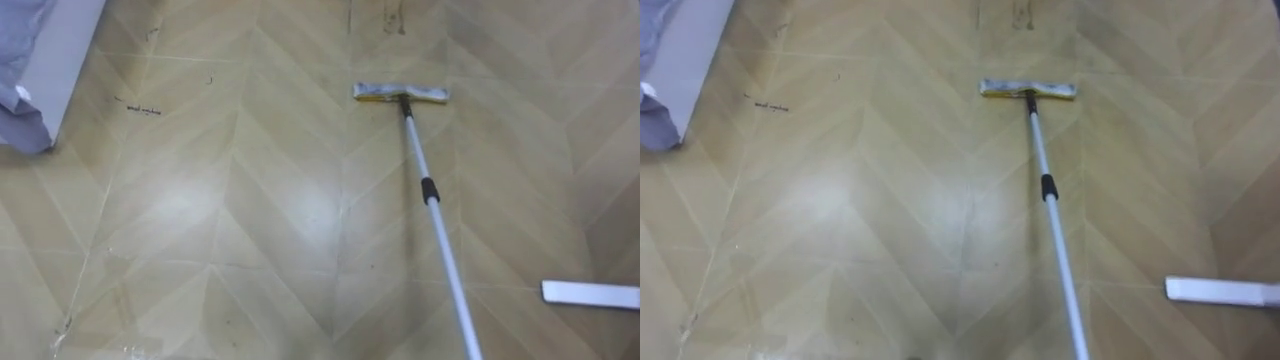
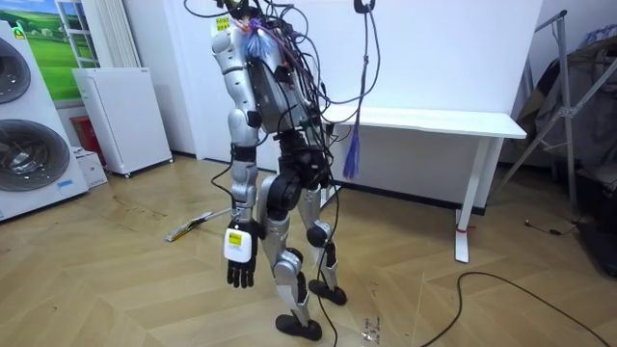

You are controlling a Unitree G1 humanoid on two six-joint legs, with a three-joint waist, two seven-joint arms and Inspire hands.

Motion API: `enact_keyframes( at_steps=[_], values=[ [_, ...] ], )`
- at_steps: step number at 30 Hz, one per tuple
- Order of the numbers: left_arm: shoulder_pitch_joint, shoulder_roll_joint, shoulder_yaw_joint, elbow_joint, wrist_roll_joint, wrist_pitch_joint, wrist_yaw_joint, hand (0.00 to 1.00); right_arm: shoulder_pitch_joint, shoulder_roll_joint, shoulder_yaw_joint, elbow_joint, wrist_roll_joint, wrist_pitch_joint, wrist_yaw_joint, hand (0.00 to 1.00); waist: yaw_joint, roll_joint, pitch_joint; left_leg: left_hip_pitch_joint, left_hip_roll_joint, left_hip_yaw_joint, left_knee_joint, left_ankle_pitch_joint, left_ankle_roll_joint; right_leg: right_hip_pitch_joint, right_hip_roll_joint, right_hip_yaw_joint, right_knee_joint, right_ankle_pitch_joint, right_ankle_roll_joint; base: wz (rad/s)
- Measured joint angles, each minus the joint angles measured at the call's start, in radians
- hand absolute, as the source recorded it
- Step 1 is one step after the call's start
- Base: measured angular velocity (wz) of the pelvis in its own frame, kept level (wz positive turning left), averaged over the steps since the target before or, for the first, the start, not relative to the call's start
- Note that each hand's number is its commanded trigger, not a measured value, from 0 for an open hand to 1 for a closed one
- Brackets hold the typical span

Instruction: Mop floor

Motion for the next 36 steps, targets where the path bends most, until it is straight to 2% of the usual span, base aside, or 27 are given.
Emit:
enact_keyframes(
  at_steps=[2,5,7,10,13,16,17,18,19,20,21,22,23,24,25,26,27,28,29,30,31,32,33,34,35,36],
  values=[
    [-0.003,-0.007,-0.019,0.0,-0.005,-0.005,0.008,0.0,-0.005,-0.001,0.004,0.0,0.003,-0.003,-0.023,1.0,0.001,0.009,0.0052,-0.014,0.0,0.002,0.0,0.002,0.003,-0.016,-0.003,0.004,0.001,-0.001,0.0,-0.04],
    [-0.004,-0.015,-0.019,0.0,-0.005,-0.007,0.019,0.0,-0.018,0.001,0.005,0.0,0.002,-0.003,-0.045,1.0,0.002,0.014,0.0064,-0.047,-0.002,0.005,0.001,0.005,0.005,-0.065,-0.006,0.008,0.036,-0.003,-0.001,-0.06],
    [-0.01,-0.014,-0.019,-0.001,-0.006,-0.006,0.023,0.0,-0.021,0.003,0.005,0.001,0.004,-0.003,-0.049,1.0,0.0,0.01,0.0078,-0.066,-0.002,0.002,0.013,0.006,0.005,-0.098,-0.013,0.007,0.082,-0.019,-0.006,0.08],
    [-0.025,-0.014,-0.021,0.0,-0.006,-0.004,0.023,0.0,-0.021,0.007,0.021,0.008,0.029,-0.001,-0.075,1.0,-0.002,0.005,0.0107,-0.103,-0.02,-0.016,0.062,0.006,0.005,-0.161,-0.044,0.009,0.208,-0.072,-0.008,0.28],
    [-0.036,-0.015,-0.019,0.002,-0.005,0.001,0.023,0.0,-0.028,0.022,0.033,0.02,0.07,0.01,-0.106,1.0,0.014,0.002,0.0145,-0.138,-0.027,-0.022,0.128,0.002,0.003,-0.197,-0.055,0.025,0.292,-0.1,-0.013,0.2],
    [-0.044,-0.011,-0.022,0.031,-0.004,0.01,0.02,0.0,-0.079,0.031,0.034,0.077,0.092,0.031,-0.111,1.0,0.036,0.002,0.0164,-0.223,-0.025,-0.065,0.299,-0.048,-0.026,-0.255,-0.046,0.031,0.41,-0.155,-0.043,0.06],
    [-0.052,-0.002,-0.022,0.044,-0.004,0.02,0.018,0.0,-0.113,0.031,0.031,0.095,0.085,0.045,-0.107,1.0,0.055,0.001,0.0157,-0.277,-0.026,-0.087,0.39,-0.066,-0.049,-0.284,-0.034,0.032,0.453,-0.183,-0.064,-0.12],
    [-0.06,0.011,-0.03,0.052,-0.005,0.042,0.018,0.0,-0.154,0.025,0.019,0.124,0.086,0.051,-0.094,1.0,0.077,-0.002,0.0159,-0.339,-0.02,-0.108,0.502,-0.068,-0.053,-0.306,-0.02,0.031,0.491,-0.212,-0.076,-0.21],
    [-0.06,0.021,-0.04,0.053,-0.005,0.053,0.019,0.0,-0.179,0.021,0.015,0.138,0.08,0.062,-0.083,1.0,0.088,-0.009,0.0158,-0.374,-0.015,-0.11,0.568,-0.062,-0.062,-0.322,-0.015,0.034,0.512,-0.233,-0.085,-0.41],
    [-0.065,0.042,-0.056,0.07,-0.018,0.067,0.027,0.0,-0.242,0.008,0.002,0.163,0.065,0.084,-0.059,1.0,0.116,-0.024,0.0171,-0.454,0.001,-0.112,0.718,-0.021,-0.106,-0.361,-0.002,0.052,0.589,-0.273,-0.099,-0.62],
    [-0.068,0.061,-0.08,0.09,-0.051,0.069,0.032,0.0,-0.306,-0.009,-0.004,0.166,0.059,0.105,-0.033,1.0,0.14,-0.05,0.0171,-0.545,-0.002,-0.126,0.872,0.092,-0.121,-0.397,-0.004,0.078,0.665,-0.297,-0.116,-0.66],
    [-0.068,0.065,-0.087,0.098,-0.071,0.068,0.038,0.0,-0.341,-0.021,-0.002,0.166,0.059,0.11,-0.019,1.0,0.149,-0.059,0.0196,-0.596,-0.004,-0.129,0.962,0.187,-0.137,-0.408,0.0,0.087,0.696,-0.306,-0.128,-0.66],
    [-0.075,0.062,-0.118,0.119,-0.105,0.066,0.043,0.0,-0.397,-0.056,0.015,0.163,0.058,0.113,0.013,1.0,0.17,-0.066,0.0224,-0.703,-0.014,-0.125,1.215,0.264,-0.154,-0.416,0.01,0.096,0.752,-0.324,-0.145,-0.4],
    [-0.082,0.06,-0.127,0.131,-0.115,0.066,0.034,0.0,-0.449,-0.084,0.028,0.157,0.055,0.113,0.039,1.0,0.183,-0.071,0.0279,-0.793,-0.026,-0.096,1.454,0.234,-0.117,-0.418,0.009,0.103,0.792,-0.343,-0.15,-0.32],
    [-0.085,0.063,-0.127,0.129,-0.117,0.064,0.028,0.0,-0.472,-0.092,0.028,0.157,0.057,0.113,0.05,1.0,0.189,-0.086,0.0369,-0.826,-0.02,-0.071,1.523,0.207,-0.094,-0.418,0.009,0.115,0.802,-0.347,-0.15,-0.08],
    [-0.079,0.066,-0.119,0.127,-0.119,0.055,0.017,0.0,-0.509,-0.097,0.028,0.162,0.072,0.119,0.068,1.0,0.198,-0.106,0.0427,-0.875,-0.017,-0.05,1.593,0.155,-0.073,-0.414,0.006,0.127,0.803,-0.348,-0.15,0.04],
    [-0.074,0.065,-0.117,0.125,-0.118,0.052,-0.001,0.0,-0.527,-0.102,0.039,0.174,0.1,0.141,0.084,1.0,0.196,-0.117,0.0448,-0.89,-0.018,-0.039,1.565,0.106,-0.082,-0.404,-0.012,0.128,0.796,-0.35,-0.144,0.18],
    [-0.073,0.064,-0.116,0.124,-0.111,0.055,-0.012,0.0,-0.53,-0.107,0.045,0.175,0.11,0.145,0.09,1.0,0.194,-0.13,0.0378,-0.883,-0.018,-0.034,1.508,0.089,-0.082,-0.4,-0.024,0.127,0.795,-0.353,-0.134,0.4],
    [-0.068,0.063,-0.115,0.123,-0.096,0.063,-0.032,0.0,-0.52,-0.121,0.051,0.176,0.119,0.147,0.097,1.0,0.188,-0.119,0.0391,-0.841,-0.018,-0.028,1.329,0.074,-0.087,-0.391,-0.029,0.127,0.794,-0.364,-0.112,0.5],
    [-0.067,0.063,-0.105,0.122,-0.077,0.071,-0.052,0.0,-0.495,-0.141,0.067,0.179,0.142,0.147,0.104,1.0,0.18,-0.097,0.0333,-0.774,-0.013,-0.027,1.098,0.068,-0.079,-0.384,-0.032,0.115,0.796,-0.376,-0.09,0.45],
    [-0.066,0.063,-0.099,0.122,-0.067,0.074,-0.062,0.0,-0.475,-0.151,0.07,0.179,0.154,0.144,0.11,1.0,0.182,-0.083,0.029,-0.733,-0.009,-0.026,0.989,0.067,-0.076,-0.381,-0.032,0.11,0.796,-0.385,-0.084,0.24],
    [-0.062,0.067,-0.094,0.127,-0.06,0.089,-0.074,0.0,-0.436,-0.163,0.086,0.178,0.162,0.142,0.115,1.0,0.187,-0.058,0.0223,-0.644,0.0,-0.023,0.782,0.065,-0.074,-0.371,-0.034,0.102,0.796,-0.405,-0.081,0.09],
    [-0.053,0.07,-0.097,0.127,-0.061,0.105,-0.088,0.0,-0.379,-0.167,0.104,0.176,0.175,0.139,0.114,1.0,0.184,-0.031,0.0086,-0.562,0.003,-0.023,0.63,0.059,-0.065,-0.35,-0.044,0.083,0.785,-0.417,-0.073,0.14],
    [-0.053,0.071,-0.098,0.128,-0.061,0.114,-0.096,0.0,-0.343,-0.166,0.104,0.178,0.186,0.136,0.115,1.0,0.176,-0.025,0.0048,-0.532,-0.003,-0.014,0.587,-0.007,-0.033,-0.336,-0.056,0.069,0.776,-0.422,-0.066,0.43],
    [-0.062,0.075,-0.096,0.128,-0.061,0.12,-0.104,0.0,-0.296,-0.156,0.093,0.198,0.189,0.133,0.119,1.0,0.146,-0.012,-0.0038,-0.515,-0.024,0.014,0.568,-0.054,0.027,-0.329,-0.08,0.084,0.795,-0.428,-0.049,0.79],
    [-0.073,0.064,-0.088,0.137,-0.065,0.127,-0.102,0.0,-0.259,-0.158,0.089,0.227,0.19,0.131,0.121,1.0,0.109,0.009,-0.0032,-0.51,-0.063,0.016,0.585,-0.081,0.052,-0.366,-0.102,0.12,0.903,-0.383,-0.034,0.85]
  ],
)
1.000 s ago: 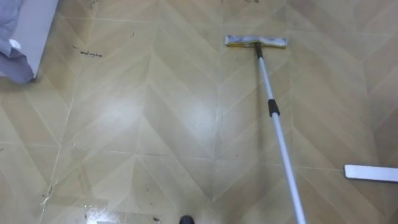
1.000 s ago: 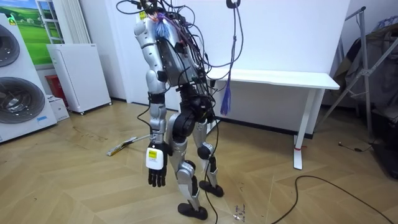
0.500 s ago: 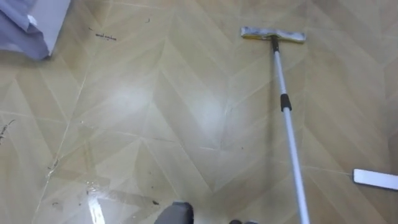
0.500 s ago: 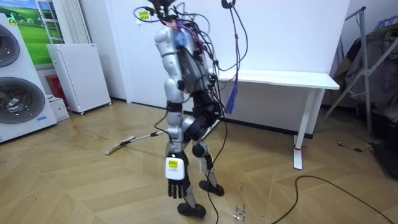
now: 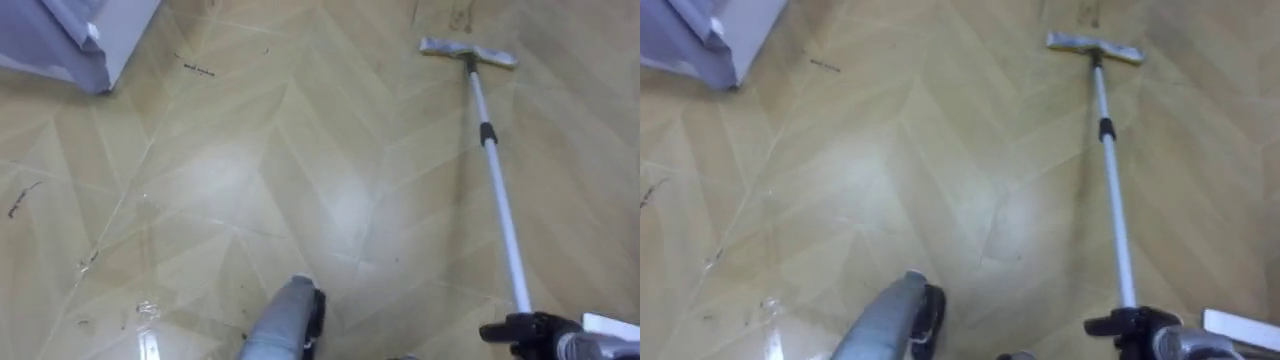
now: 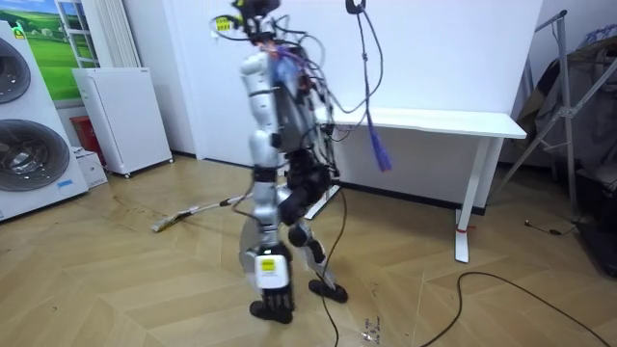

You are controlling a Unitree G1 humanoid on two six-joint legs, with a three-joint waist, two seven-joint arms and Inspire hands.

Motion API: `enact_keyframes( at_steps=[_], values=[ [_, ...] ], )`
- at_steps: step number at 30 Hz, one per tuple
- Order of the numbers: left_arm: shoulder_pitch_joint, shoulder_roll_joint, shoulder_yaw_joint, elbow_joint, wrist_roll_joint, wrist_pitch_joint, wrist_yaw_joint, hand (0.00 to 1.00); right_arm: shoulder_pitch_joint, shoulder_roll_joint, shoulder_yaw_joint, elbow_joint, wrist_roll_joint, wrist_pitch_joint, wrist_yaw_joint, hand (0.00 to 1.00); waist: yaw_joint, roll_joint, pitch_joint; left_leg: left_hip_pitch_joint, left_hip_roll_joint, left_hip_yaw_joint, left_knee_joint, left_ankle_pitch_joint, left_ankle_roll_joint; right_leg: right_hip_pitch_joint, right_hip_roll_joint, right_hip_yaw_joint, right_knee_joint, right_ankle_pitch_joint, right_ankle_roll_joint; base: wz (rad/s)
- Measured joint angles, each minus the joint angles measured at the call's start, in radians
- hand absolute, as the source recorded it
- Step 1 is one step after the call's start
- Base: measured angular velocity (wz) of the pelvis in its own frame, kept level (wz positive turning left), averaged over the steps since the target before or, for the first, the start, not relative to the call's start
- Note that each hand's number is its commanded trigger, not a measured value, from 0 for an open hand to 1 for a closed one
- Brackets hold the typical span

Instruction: Mop floor

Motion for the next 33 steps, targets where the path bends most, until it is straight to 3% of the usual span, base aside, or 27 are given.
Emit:
enact_keyframes(
  at_steps=[1,2,3,4,5,8,10,11,13,15,16,17,18,19,20,21,22,23,24,25,26,27,28,30,31,32,33],
  values=[
    [-0.011,-0.009,0.006,0.0,0.0,0.003,0.005,0.0,0.021,-0.002,0.002,0.015,-0.001,0.0,-0.002,1.0,-0.013,0.012,-0.002,0.006,-0.017,0.0,0.01,-0.016,0.013,-0.027,-0.003,0.03,0.063,0.045,0.011,0.75],
    [-0.027,-0.027,0.013,-0.01,0.002,0.005,0.021,0.0,0.071,0.0,0.006,0.024,-0.002,0.0,-0.013,1.0,-0.029,0.029,-0.0049,0.03,-0.046,-0.002,0.02,-0.04,0.039,-0.076,0.007,0.087,0.178,0.157,0.022,0.38],
    [-0.038,-0.036,0.019,-0.017,0.003,-0.002,0.039,0.0,0.117,0.014,0.005,0.022,0.003,0.0,-0.029,1.0,-0.035,0.042,-0.0123,0.056,-0.057,-0.002,0.019,-0.065,0.054,-0.112,0.036,0.142,0.243,0.252,0.039,0.2],
    [-0.042,-0.037,0.027,-0.022,0.003,-0.006,0.046,0.0,0.13,0.025,0.005,0.021,0.005,0.0,-0.038,1.0,-0.038,0.049,-0.0119,0.069,-0.058,-0.002,0.018,-0.077,0.06,-0.128,0.05,0.154,0.265,0.271,0.045,0.0],
    [-0.043,-0.037,0.03,-0.041,0.002,-0.02,0.066,0.0,0.14,0.051,0.005,0.02,0.005,0.0,-0.057,1.0,-0.058,0.062,-0.0039,0.088,-0.059,-0.004,0.017,-0.096,0.069,-0.166,0.062,0.158,0.299,0.274,0.05,-0.07],
    [-0.043,-0.046,0.025,-0.078,-0.007,-0.04,0.086,0.0,0.153,0.103,0.003,-0.014,0.007,0.0,-0.118,1.0,-0.094,0.08,-0.002,0.113,-0.065,-0.008,-0.008,-0.119,0.08,-0.261,0.075,0.16,0.268,0.251,0.062,-0.14],
    [-0.038,-0.055,0.027,-0.081,-0.006,-0.05,0.086,0.0,0.157,0.126,0.001,-0.019,0.021,0.0,-0.15,1.0,-0.09,0.084,-0.0008,0.144,-0.064,-0.014,-0.051,-0.118,0.08,-0.258,0.077,0.16,0.108,0.226,0.07,-0.23],
    [-0.027,-0.056,0.027,-0.079,-0.009,-0.051,0.086,0.0,0.162,0.136,0.0,-0.019,0.026,0.0,-0.163,1.0,-0.084,0.08,0.0003,0.171,-0.064,-0.019,-0.08,-0.118,0.08,-0.235,0.076,0.151,-0.03,0.215,0.07,-0.23],
    [0.0,-0.054,0.03,-0.075,-0.005,-0.045,0.092,0.0,0.162,0.136,-0.007,-0.019,0.024,0.006,-0.172,1.0,-0.077,0.074,0.0036,0.216,-0.065,-0.027,-0.12,-0.119,0.078,-0.204,0.066,0.101,-0.205,0.218,0.065,-0.26],
    [0.029,-0.047,0.03,-0.08,0.004,-0.033,0.104,0.0,0.142,0.132,-0.021,-0.022,0.001,0.022,-0.177,1.0,-0.044,0.058,0.0092,0.247,-0.064,-0.046,-0.131,-0.126,0.065,-0.193,0.075,0.061,-0.309,0.246,0.018,-0.43],
    [0.048,-0.04,0.03,-0.087,0.003,-0.018,0.108,0.0,0.117,0.124,-0.026,-0.023,-0.005,0.043,-0.18,1.0,-0.023,0.047,0.0093,0.248,-0.065,-0.061,-0.096,-0.138,0.043,-0.188,0.087,0.038,-0.317,0.271,-0.019,-0.36],
    [0.053,-0.037,0.03,-0.091,0.003,0.002,0.109,0.0,0.082,0.107,-0.026,-0.023,-0.009,0.062,-0.179,1.0,-0.014,0.042,0.0108,0.227,-0.059,-0.058,-0.012,-0.14,0.01,-0.178,0.082,0.011,-0.296,0.265,-0.017,-0.37],
    [0.053,-0.024,0.024,-0.089,-0.014,0.014,0.11,0.0,0.029,0.089,-0.025,-0.02,-0.011,0.081,-0.171,1.0,0.009,0.023,0.0181,0.172,-0.046,-0.043,0.124,-0.107,-0.06,-0.177,0.084,0.005,-0.254,0.228,-0.038,-0.25],
    [0.053,-0.016,0.017,-0.092,-0.029,0.014,0.111,0.0,0.002,0.081,-0.025,-0.019,-0.01,0.087,-0.163,1.0,0.02,0.012,0.019,0.136,-0.035,-0.028,0.2,-0.07,-0.118,-0.179,0.086,0.006,-0.235,0.212,-0.041,-0.25],
    [0.053,-0.002,0.008,-0.101,-0.059,0.012,0.125,0.0,-0.052,0.062,-0.024,-0.021,0.001,0.09,-0.147,1.0,0.033,-0.01,0.0172,0.056,-0.019,-0.018,0.343,0.049,-0.166,-0.179,0.085,0.013,-0.203,0.187,-0.049,-0.12],
    [0.05,0.013,-0.016,-0.112,-0.075,0.003,0.134,0.0,-0.106,0.045,-0.021,-0.028,0.006,0.09,-0.133,1.0,0.05,-0.044,0.0193,-0.018,-0.018,-0.01,0.436,0.22,-0.159,-0.179,0.089,0.025,-0.186,0.172,-0.059,-0.08],
    [0.048,0.019,-0.027,-0.116,-0.082,-0.002,0.137,0.0,-0.134,0.037,-0.02,-0.033,0.011,0.09,-0.125,1.0,0.06,-0.066,0.0213,-0.058,-0.018,-0.003,0.471,0.338,-0.176,-0.179,0.088,0.032,-0.184,0.17,-0.06,-0.12],
    [0.052,0.028,-0.053,-0.118,-0.116,-0.012,0.145,0.0,-0.185,0.019,-0.017,-0.04,0.027,0.095,-0.109,1.0,0.079,-0.105,0.0265,-0.145,-0.016,0.004,0.539,0.557,-0.179,-0.17,0.088,0.042,-0.184,0.166,-0.07,-0.31],
    [0.061,0.032,-0.061,-0.125,-0.13,-0.014,0.143,0.0,-0.219,-0.002,-0.017,-0.043,0.032,0.096,-0.084,1.0,0.102,-0.1,0.0283,-0.238,0.019,0.001,0.692,0.489,-0.151,-0.157,0.109,0.042,-0.183,0.159,-0.08,-0.37],
    [0.067,0.032,-0.062,-0.136,-0.125,-0.014,0.142,0.0,-0.235,-0.012,-0.016,-0.046,0.032,0.096,-0.073,1.0,0.113,-0.105,0.0306,-0.278,0.04,0.001,0.739,0.429,-0.129,-0.15,0.116,0.042,-0.184,0.157,-0.082,-0.25],
    [0.086,0.031,-0.061,-0.158,-0.117,-0.012,0.136,0.0,-0.248,-0.024,-0.016,-0.062,0.039,0.097,-0.061,1.0,0.114,-0.111,0.0337,-0.315,0.069,-0.003,0.723,0.321,-0.116,-0.131,0.115,0.041,-0.195,0.149,-0.073,0.09],
    [0.103,0.028,-0.061,-0.167,-0.102,-0.014,0.118,0.0,-0.237,-0.032,-0.015,-0.076,0.045,0.097,-0.055,1.0,0.111,-0.106,0.0369,-0.286,0.087,-0.001,0.559,0.235,-0.117,-0.1,0.112,0.04,-0.217,0.14,-0.051,0.24],
    [0.11,0.027,-0.061,-0.167,-0.089,-0.018,0.108,0.0,-0.228,-0.034,-0.016,-0.08,0.049,0.098,-0.054,1.0,0.112,-0.1,0.0367,-0.249,0.098,-0.002,0.433,0.212,-0.117,-0.083,0.111,0.039,-0.231,0.135,-0.042,0.25],
    [0.128,0.028,-0.045,-0.157,-0.049,-0.019,0.06,0.0,-0.149,-0.031,-0.015,-0.093,0.091,0.095,-0.043,1.0,0.106,-0.065,0.0242,-0.059,0.118,-0.009,-0.038,0.182,-0.106,-0.022,0.099,0.02,-0.276,0.1,-0.018,0.15],
    [0.13,0.029,-0.045,-0.149,-0.043,-0.014,0.049,0.0,-0.115,-0.03,-0.016,-0.097,0.102,0.093,-0.042,1.0,0.1,-0.051,0.0164,-0.024,0.119,-0.012,-0.098,0.153,-0.094,-0.006,0.094,0.01,-0.286,0.088,-0.01,0.49],
    [0.123,0.03,-0.03,-0.145,-0.029,-0.004,0.03,0.0,-0.046,-0.027,-0.018,-0.099,0.116,0.092,-0.043,1.0,0.074,-0.035,0.0061,0.001,0.092,0.003,-0.124,0.083,-0.041,0.017,0.061,-0.01,-0.286,0.067,0.009,0.89],
    [0.116,0.024,-0.01,-0.14,-0.008,0.001,0.022,0.0,0.015,-0.021,-0.018,-0.077,0.12,0.087,-0.042,1.0,0.046,-0.024,0.0045,0.009,0.056,0.019,-0.094,0.039,-0.005,0.015,0.024,0.003,-0.2,0.05,0.024,0.98]
  ],
)
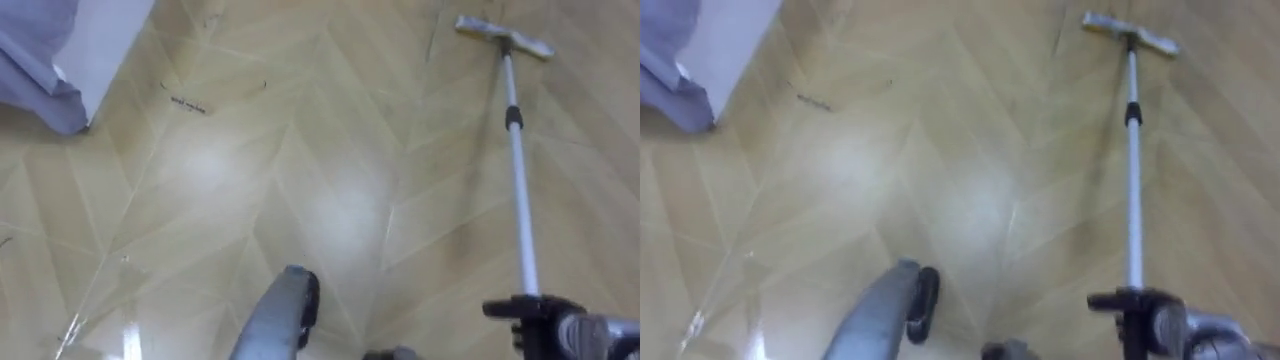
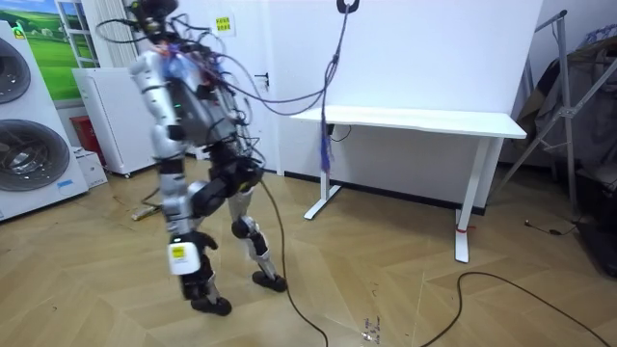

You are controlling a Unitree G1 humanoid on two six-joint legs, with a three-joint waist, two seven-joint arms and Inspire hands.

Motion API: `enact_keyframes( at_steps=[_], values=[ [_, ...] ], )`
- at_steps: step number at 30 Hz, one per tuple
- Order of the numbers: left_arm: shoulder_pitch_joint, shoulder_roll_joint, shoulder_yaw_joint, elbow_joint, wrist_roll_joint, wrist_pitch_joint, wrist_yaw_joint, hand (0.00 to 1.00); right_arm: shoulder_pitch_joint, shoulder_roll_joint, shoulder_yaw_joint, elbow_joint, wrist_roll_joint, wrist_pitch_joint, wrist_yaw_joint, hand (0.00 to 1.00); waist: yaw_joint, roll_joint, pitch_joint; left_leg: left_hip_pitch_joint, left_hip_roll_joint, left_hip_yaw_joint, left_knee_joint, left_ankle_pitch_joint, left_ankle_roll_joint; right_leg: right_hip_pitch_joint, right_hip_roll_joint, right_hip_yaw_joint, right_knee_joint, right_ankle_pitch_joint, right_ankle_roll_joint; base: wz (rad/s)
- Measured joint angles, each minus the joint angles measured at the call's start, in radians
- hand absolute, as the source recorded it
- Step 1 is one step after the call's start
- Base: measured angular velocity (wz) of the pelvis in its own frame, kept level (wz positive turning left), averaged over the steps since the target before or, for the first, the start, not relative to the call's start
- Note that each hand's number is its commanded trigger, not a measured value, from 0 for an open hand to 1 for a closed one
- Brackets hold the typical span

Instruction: Mop floor

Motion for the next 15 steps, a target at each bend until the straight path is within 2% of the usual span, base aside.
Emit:
enact_keyframes(
  at_steps=[1,2,3,4,5,6,7,8,9,11,12,13,14,15],
  values=[
    [-0.009,-0.007,0.008,0.002,0.014,0.002,-0.003,0.0,0.026,0.002,0.0,0.018,-0.002,-0.001,-0.002,1.0,-0.013,0.01,-0.0007,0.008,-0.019,0.001,0.022,-0.026,0.017,-0.02,-0.015,0.016,0.085,0.02,0.007,0.84],
    [-0.02,-0.019,0.026,0.0,0.033,0.002,-0.001,0.0,0.09,0.006,0.003,0.039,-0.003,-0.002,-0.006,1.0,-0.03,0.029,-0.0033,0.039,-0.051,0.001,0.066,-0.08,0.041,-0.07,-0.029,0.062,0.249,0.104,0.021,0.45],
    [-0.023,-0.027,0.033,0.0,0.034,-0.008,0.006,0.0,0.154,0.013,0.005,0.04,-0.003,-0.003,-0.02,1.0,-0.035,0.048,-0.0131,0.066,-0.066,0.003,0.104,-0.131,0.059,-0.117,-0.015,0.111,0.374,0.207,0.039,0.28],
    [-0.024,-0.028,0.033,-0.001,0.033,-0.014,0.013,0.0,0.174,0.028,0.007,0.039,-0.004,-0.003,-0.033,1.0,-0.042,0.057,-0.0201,0.077,-0.067,0.003,0.119,-0.154,0.066,-0.142,-0.002,0.128,0.414,0.243,0.044,0.05],
    [-0.03,-0.029,0.031,-0.006,0.031,-0.019,0.027,0.0,0.193,0.046,0.013,0.035,-0.005,-0.004,-0.05,1.0,-0.066,0.074,-0.0209,0.1,-0.069,0.002,0.138,-0.19,0.075,-0.195,0.018,0.142,0.482,0.262,0.039,0.0],
    [-0.034,-0.034,0.031,-0.019,0.033,-0.019,0.044,0.0,0.198,0.073,0.013,0.034,-0.006,-0.009,-0.067,1.0,-0.088,0.084,-0.0188,0.116,-0.07,0.001,0.143,-0.213,0.078,-0.248,0.037,0.144,0.53,0.258,0.037,0.0],
    [-0.035,-0.04,0.031,-0.03,0.032,-0.02,0.05,0.0,0.199,0.086,0.013,0.034,-0.006,-0.014,-0.075,1.0,-0.099,0.094,-0.0181,0.121,-0.07,-0.003,0.143,-0.222,0.08,-0.274,0.046,0.139,0.535,0.253,0.036,0.0],
    [-0.042,-0.054,0.03,-0.051,0.032,-0.02,0.057,0.0,0.198,0.107,0.007,0.028,-0.002,-0.022,-0.092,1.0,-0.11,0.107,-0.0128,0.132,-0.074,-0.01,0.131,-0.226,0.082,-0.307,0.054,0.131,0.509,0.245,0.042,0.0],
    [-0.045,-0.06,0.03,-0.06,0.032,-0.022,0.058,0.0,0.198,0.116,0.001,0.026,0.002,-0.023,-0.101,1.0,-0.11,0.109,-0.0114,0.14,-0.08,-0.016,0.121,-0.226,0.082,-0.319,0.055,0.132,0.476,0.239,0.044,-0.1],
    [-0.038,-0.083,0.032,-0.067,0.029,-0.027,0.059,0.0,0.198,0.142,-0.016,0.016,0.0,-0.023,-0.135,1.0,-0.099,0.105,-0.0069,0.194,-0.088,-0.021,0.059,-0.226,0.082,-0.313,0.06,0.127,0.245,0.208,0.031,-0.36],
    [-0.025,-0.084,0.031,-0.067,0.03,-0.021,0.059,0.0,0.196,0.145,-0.016,0.008,-0.005,-0.022,-0.143,1.0,-0.095,0.097,-0.0018,0.226,-0.089,-0.025,0.036,-0.226,0.081,-0.295,0.061,0.116,0.103,0.203,0.025,-0.46],
    [-0.018,-0.084,0.031,-0.066,0.031,-0.017,0.06,0.0,0.195,0.144,-0.016,0.005,-0.006,-0.021,-0.145,1.0,-0.09,0.095,-0.0005,0.237,-0.091,-0.034,0.032,-0.228,0.078,-0.284,0.061,0.107,0.039,0.205,0.021,-0.51],
    [-0.005,-0.08,0.031,-0.067,0.031,-0.004,0.063,0.0,0.183,0.141,-0.022,0.004,-0.028,-0.008,-0.153,1.0,-0.079,0.085,0.004,0.265,-0.094,-0.056,0.03,-0.236,0.062,-0.259,0.058,0.075,-0.066,0.224,0.001,-0.49],
    [0.011,-0.073,0.035,-0.066,0.034,0.003,0.064,0.0,0.154,0.139,-0.04,0.004,-0.061,0.011,-0.154,1.0,-0.074,0.076,0.0091,0.287,-0.098,-0.081,0.045,-0.248,0.041,-0.233,0.06,0.055,-0.107,0.26,-0.017,-0.41]
  ],
)
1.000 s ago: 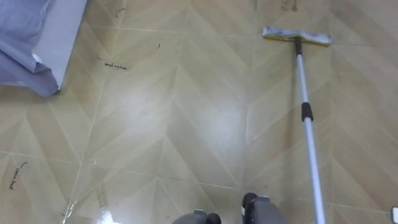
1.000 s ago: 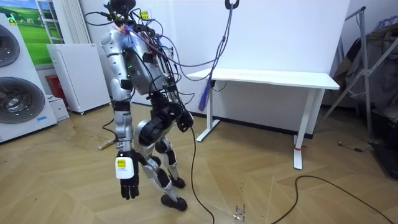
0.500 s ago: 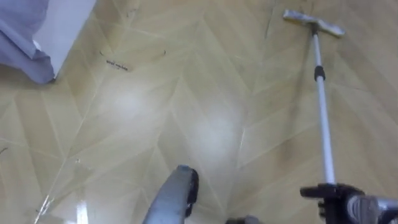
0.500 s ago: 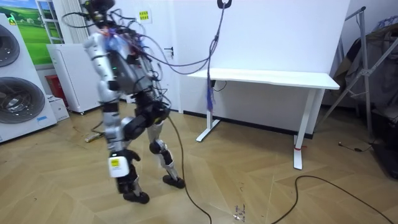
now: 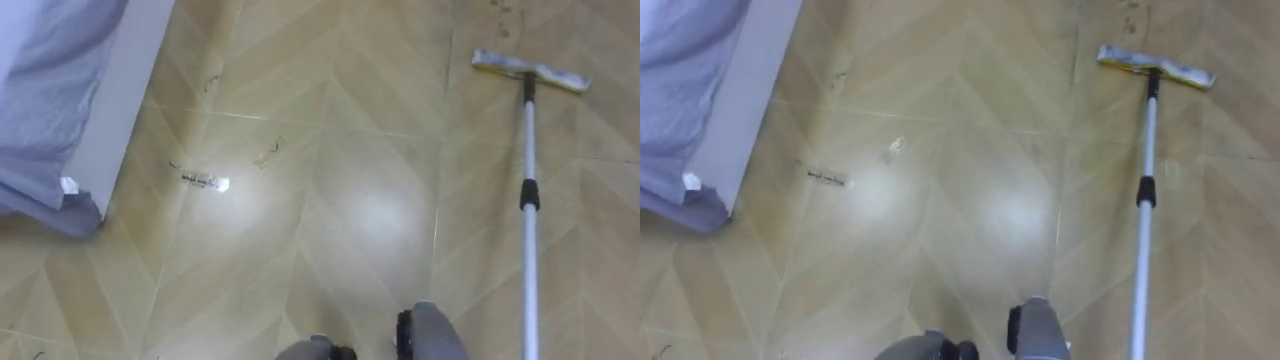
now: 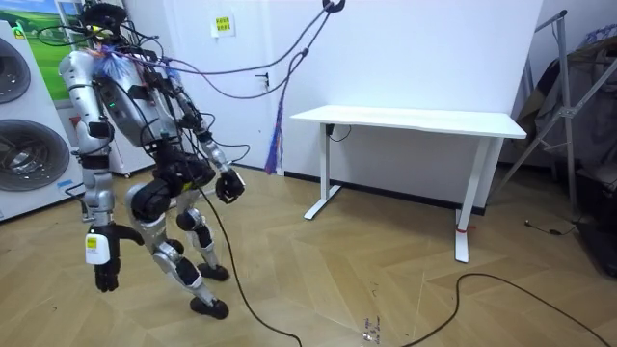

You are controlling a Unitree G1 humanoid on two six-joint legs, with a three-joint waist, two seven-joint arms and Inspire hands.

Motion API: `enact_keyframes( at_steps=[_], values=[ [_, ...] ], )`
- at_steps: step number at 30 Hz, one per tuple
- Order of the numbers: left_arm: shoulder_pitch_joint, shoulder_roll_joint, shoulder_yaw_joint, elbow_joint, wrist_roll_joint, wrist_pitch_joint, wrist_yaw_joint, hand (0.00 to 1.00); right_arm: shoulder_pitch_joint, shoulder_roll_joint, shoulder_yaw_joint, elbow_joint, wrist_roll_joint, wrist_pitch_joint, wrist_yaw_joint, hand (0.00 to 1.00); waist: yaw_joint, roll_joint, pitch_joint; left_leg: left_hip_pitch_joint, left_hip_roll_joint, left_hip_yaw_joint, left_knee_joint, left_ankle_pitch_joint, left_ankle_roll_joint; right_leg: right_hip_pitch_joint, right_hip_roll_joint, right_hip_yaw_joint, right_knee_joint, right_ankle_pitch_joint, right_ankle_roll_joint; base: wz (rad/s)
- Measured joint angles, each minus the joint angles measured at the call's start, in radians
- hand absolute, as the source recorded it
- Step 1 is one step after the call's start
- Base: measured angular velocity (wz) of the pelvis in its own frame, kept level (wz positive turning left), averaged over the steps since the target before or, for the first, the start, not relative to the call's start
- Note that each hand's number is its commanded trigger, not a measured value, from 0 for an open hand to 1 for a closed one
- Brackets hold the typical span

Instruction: Mop floor

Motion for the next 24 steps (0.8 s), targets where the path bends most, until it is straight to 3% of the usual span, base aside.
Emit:
enact_keyframes(
  at_steps=[1,2,4,5,6,7,8,9,10,11,12,13,14,15,16,17,18,19,20,21,22,23,24],
  values=[
    [0.005,0.0,0.007,0.001,-0.002,0.007,0.0,0.0,-0.012,-0.004,-0.007,0.001,-0.011,0.003,0.0,1.0,0.002,0.001,-0.0002,0.003,0.001,-0.013,0.02,-0.005,-0.01,0.011,-0.002,-0.017,0.003,-0.002,-0.003,-0.32],
    [0.012,0.007,0.009,0.001,-0.003,0.012,0.0,0.0,-0.05,-0.012,-0.009,0.004,-0.024,0.018,0.001,1.0,0.017,-0.005,0.0001,0.001,0.011,-0.022,0.067,-0.01,-0.022,0.028,-0.002,-0.062,0.023,-0.02,-0.026,-0.37],
    [0.014,0.023,0.008,0.0,-0.007,0.023,0.001,0.0,-0.136,-0.037,-0.014,0.017,-0.035,0.053,0.011,1.0,0.044,-0.028,0.0066,-0.044,0.024,-0.016,0.215,0.017,-0.077,0.039,-0.006,-0.097,0.071,-0.074,-0.044,-0.4],
    [0.014,0.038,0.005,-0.001,-0.039,0.023,0.006,0.0,-0.202,-0.059,-0.014,0.028,-0.051,0.056,0.022,1.0,0.057,-0.045,0.0062,-0.099,0.043,0.01,0.346,0.078,-0.145,0.036,-0.003,-0.095,0.109,-0.117,-0.059,-0.23],
    [0.014,0.053,0.003,-0.011,-0.071,0.022,0.016,0.0,-0.265,-0.087,-0.004,0.031,-0.055,0.054,0.038,1.0,0.07,-0.067,0.0068,-0.16,0.059,0.037,0.464,0.19,-0.166,0.033,0.0,-0.084,0.147,-0.15,-0.065,-0.2],
    [0.017,0.06,0.0,-0.021,-0.082,0.021,0.02,0.0,-0.29,-0.103,0.0,0.023,-0.055,0.052,0.047,1.0,0.082,-0.08,0.007,-0.191,0.062,0.045,0.514,0.26,-0.166,0.034,0.0,-0.076,0.161,-0.163,-0.067,-0.16],
    [0.029,0.075,-0.018,-0.043,-0.092,0.014,0.02,0.0,-0.339,-0.133,0.006,0.004,-0.053,0.046,0.061,1.0,0.098,-0.115,0.0132,-0.254,0.069,0.059,0.589,0.405,-0.177,0.036,-0.002,-0.064,0.179,-0.185,-0.072,-0.08],
    [0.033,0.084,-0.033,-0.046,-0.092,0.011,0.018,0.0,-0.375,-0.162,0.011,-0.007,-0.054,0.034,0.077,1.0,0.107,-0.117,0.0111,-0.314,0.08,0.054,0.637,0.416,-0.169,0.047,-0.001,-0.063,0.187,-0.203,-0.073,-0.07],
    [0.033,0.087,-0.036,-0.045,-0.09,0.011,0.014,0.0,-0.389,-0.173,0.015,-0.011,-0.054,0.03,0.081,1.0,0.118,-0.12,0.0145,-0.34,0.095,0.055,0.638,0.387,-0.159,0.056,0.0,-0.065,0.187,-0.21,-0.073,0.0],
    [0.038,0.087,-0.035,-0.047,-0.087,0.013,0.004,0.0,-0.408,-0.18,0.016,-0.01,-0.052,0.025,0.081,1.0,0.126,-0.128,0.0211,-0.372,0.123,0.055,0.577,0.32,-0.148,0.085,0.001,-0.066,0.178,-0.222,-0.061,0.11],
    [0.047,0.085,-0.035,-0.049,-0.081,0.017,-0.012,0.0,-0.403,-0.181,0.016,-0.011,-0.043,0.024,0.081,1.0,0.131,-0.129,0.0215,-0.369,0.133,0.05,0.404,0.267,-0.148,0.124,0.0,-0.069,0.154,-0.235,-0.047,0.2],
    [0.052,0.085,-0.035,-0.051,-0.08,0.017,-0.02,0.0,-0.395,-0.18,0.016,-0.011,-0.033,0.025,0.084,1.0,0.134,-0.129,0.0205,-0.354,0.136,0.046,0.288,0.256,-0.147,0.144,-0.002,-0.07,0.137,-0.242,-0.039,0.24],
    [0.055,0.085,-0.035,-0.061,-0.079,0.016,-0.038,0.0,-0.377,-0.177,0.018,-0.011,-0.025,0.029,0.091,1.0,0.137,-0.119,0.0183,-0.323,0.141,0.031,0.069,0.257,-0.144,0.18,-0.005,-0.077,0.108,-0.254,-0.023,0.3],
    [0.054,0.087,-0.033,-0.055,-0.071,0.016,-0.053,0.0,-0.34,-0.168,0.017,-0.012,-0.023,0.019,0.091,1.0,0.13,-0.114,0.0155,-0.314,0.144,0.045,-0.007,0.26,-0.098,0.209,-0.024,-0.088,0.09,-0.272,-0.002,0.44],
    [0.047,0.085,-0.032,-0.045,-0.07,0.016,-0.055,0.0,-0.315,-0.167,0.018,-0.011,-0.014,0.017,0.092,1.0,0.119,-0.11,0.012,-0.31,0.131,0.052,-0.01,0.25,-0.084,0.221,-0.035,-0.09,0.082,-0.282,0.012,0.84],
    [0.024,0.076,-0.032,-0.04,-0.058,0.017,-0.057,0.0,-0.253,-0.165,0.017,-0.005,0.004,0.008,0.092,1.0,0.102,-0.094,0.0068,-0.299,0.105,0.063,-0.011,0.228,-0.053,0.244,-0.051,-0.072,0.087,-0.29,0.027,0.9],
    [0.01,0.068,-0.032,-0.039,-0.029,0.014,-0.058,0.0,-0.199,-0.154,0.017,0.016,0.013,-0.001,0.092,1.0,0.096,-0.091,0.0049,-0.271,0.081,0.087,-0.013,0.209,-0.027,0.251,-0.063,-0.032,0.127,-0.286,0.04,0.81],
    [0.002,0.06,-0.029,-0.039,-0.008,0.014,-0.057,0.0,-0.171,-0.151,0.017,0.029,0.012,-0.008,0.092,1.0,0.091,-0.084,0.0014,-0.254,0.066,0.09,-0.012,0.196,-0.017,0.253,-0.071,-0.018,0.152,-0.278,0.054,0.53],
    [-0.006,0.042,-0.013,-0.041,0.028,0.017,-0.056,0.0,-0.124,-0.149,0.017,0.048,0.0,-0.014,0.087,1.0,0.078,-0.062,-0.0102,-0.225,0.043,0.09,-0.01,0.168,-0.002,0.249,-0.079,0.01,0.209,-0.237,0.073,0.36],
    [-0.006,0.033,-0.013,-0.055,0.037,0.009,-0.056,0.0,-0.078,-0.151,0.017,0.047,-0.017,-0.024,0.074,1.0,0.064,-0.041,-0.0186,-0.196,0.026,0.086,-0.009,0.144,0.007,0.234,-0.078,0.037,0.282,-0.168,0.076,0.33],
    [-0.006,0.03,-0.013,-0.062,0.037,0.006,-0.055,0.0,-0.057,-0.152,0.017,0.045,-0.022,-0.028,0.067,1.0,0.052,-0.026,-0.0187,-0.183,0.017,0.076,-0.01,0.136,0.011,0.226,-0.076,0.045,0.314,-0.13,0.075,0.34],
    [-0.007,0.023,-0.01,-0.077,0.037,0.0,-0.049,0.0,-0.019,-0.151,0.017,0.042,-0.023,-0.038,0.053,1.0,0.025,0.002,-0.0292,-0.165,0.004,0.051,-0.014,0.123,0.017,0.203,-0.064,0.063,0.372,-0.057,0.068,0.34],
    [-0.018,0.019,-0.008,-0.082,0.035,-0.008,-0.038,0.0,0.005,-0.136,0.018,0.041,-0.023,-0.039,0.034,1.0,0.016,0.015,-0.0287,-0.147,-0.006,0.032,-0.026,0.117,0.021,0.167,-0.05,0.078,0.413,-0.042,0.07,0.27]
  ],
)
